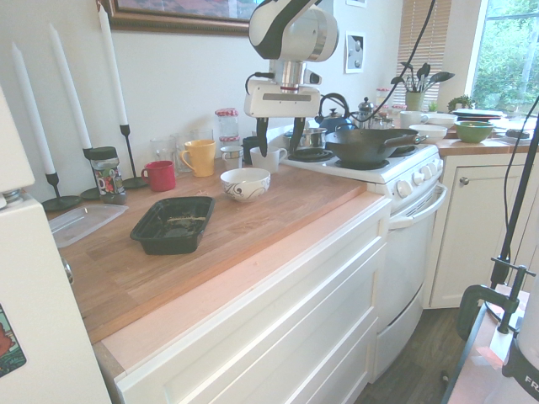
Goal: Pour the cereal into the box
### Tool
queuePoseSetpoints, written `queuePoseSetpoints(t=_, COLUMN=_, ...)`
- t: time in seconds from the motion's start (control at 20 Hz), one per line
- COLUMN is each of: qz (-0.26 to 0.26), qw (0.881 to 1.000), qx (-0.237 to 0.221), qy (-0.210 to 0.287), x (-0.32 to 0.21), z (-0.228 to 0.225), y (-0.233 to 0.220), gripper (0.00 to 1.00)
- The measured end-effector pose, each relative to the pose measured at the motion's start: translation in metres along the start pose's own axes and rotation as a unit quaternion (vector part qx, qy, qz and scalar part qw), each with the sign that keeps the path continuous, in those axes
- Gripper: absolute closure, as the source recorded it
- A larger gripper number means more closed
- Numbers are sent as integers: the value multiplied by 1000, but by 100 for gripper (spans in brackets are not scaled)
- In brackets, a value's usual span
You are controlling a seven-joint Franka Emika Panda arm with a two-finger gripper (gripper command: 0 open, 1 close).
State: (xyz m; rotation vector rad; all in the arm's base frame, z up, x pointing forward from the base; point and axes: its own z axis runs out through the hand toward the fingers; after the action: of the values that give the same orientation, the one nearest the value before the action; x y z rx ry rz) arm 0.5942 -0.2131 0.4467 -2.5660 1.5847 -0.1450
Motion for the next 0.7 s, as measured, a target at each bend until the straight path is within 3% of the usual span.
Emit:
queuePoseSetpoints(t=0.3, qz=25, qw=1000, qx=7, qy=-13, x=39, z=18, y=-4, gripper=0)
queuePoseSetpoints(t=0.7, qz=44, qw=998, qx=9, qy=-38, x=69, z=73, y=-13, gripper=0)
